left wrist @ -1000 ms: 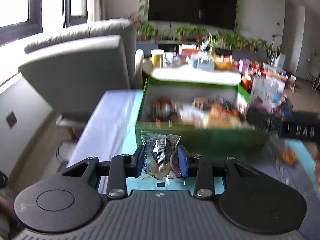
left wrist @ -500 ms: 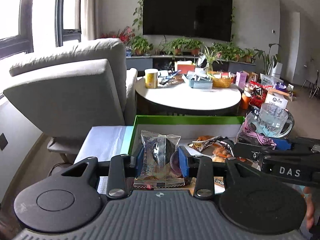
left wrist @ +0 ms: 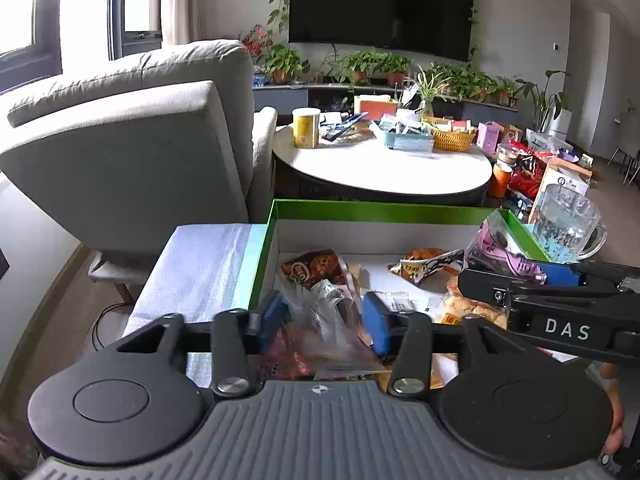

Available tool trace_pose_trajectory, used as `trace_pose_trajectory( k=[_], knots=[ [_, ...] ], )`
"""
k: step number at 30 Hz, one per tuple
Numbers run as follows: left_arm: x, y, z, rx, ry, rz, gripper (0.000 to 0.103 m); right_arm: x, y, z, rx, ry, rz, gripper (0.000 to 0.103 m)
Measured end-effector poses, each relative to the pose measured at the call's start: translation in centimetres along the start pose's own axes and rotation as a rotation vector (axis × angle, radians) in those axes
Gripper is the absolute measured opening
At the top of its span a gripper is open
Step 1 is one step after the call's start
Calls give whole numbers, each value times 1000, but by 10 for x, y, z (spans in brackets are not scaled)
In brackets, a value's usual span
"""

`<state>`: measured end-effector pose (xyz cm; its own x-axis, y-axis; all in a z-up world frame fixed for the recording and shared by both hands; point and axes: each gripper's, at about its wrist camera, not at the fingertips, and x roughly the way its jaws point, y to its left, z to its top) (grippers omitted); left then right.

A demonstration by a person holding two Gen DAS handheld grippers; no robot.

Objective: Organize snacks
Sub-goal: 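Carry the clear dark-snack bag and pink bag into the green box and release both, then grasp the orange cup-shaped snack with the left tool while the right tool reaches for an orange-snack bag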

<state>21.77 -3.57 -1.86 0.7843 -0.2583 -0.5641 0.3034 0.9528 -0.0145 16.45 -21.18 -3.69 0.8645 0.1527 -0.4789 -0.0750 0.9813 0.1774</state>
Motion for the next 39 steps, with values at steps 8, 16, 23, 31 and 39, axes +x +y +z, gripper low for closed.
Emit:
trace_pose_trajectory(
  k=[8, 16, 23, 31, 39],
  knots=[
    [-8, 1, -2, -2, -5, 14, 51, -8, -2, 4, 11, -16, -9, 63],
    [-26, -16, -5, 24, -24, -21, 51, -31, -12, 7, 21, -39, -41, 63],
    [-45, -48, -11, 70, -27, -89, 51, -60, -29, 2, -14, -48, -104, 63],
    [-65, -106, -30, 160, 27, -238, 54, -97, -60, -7, -35, -56, -218, 63],
    [-51, -181, -52, 291, 59, -403, 58, -127, -86, -20, -2, -86, -273, 63]
  ],
)
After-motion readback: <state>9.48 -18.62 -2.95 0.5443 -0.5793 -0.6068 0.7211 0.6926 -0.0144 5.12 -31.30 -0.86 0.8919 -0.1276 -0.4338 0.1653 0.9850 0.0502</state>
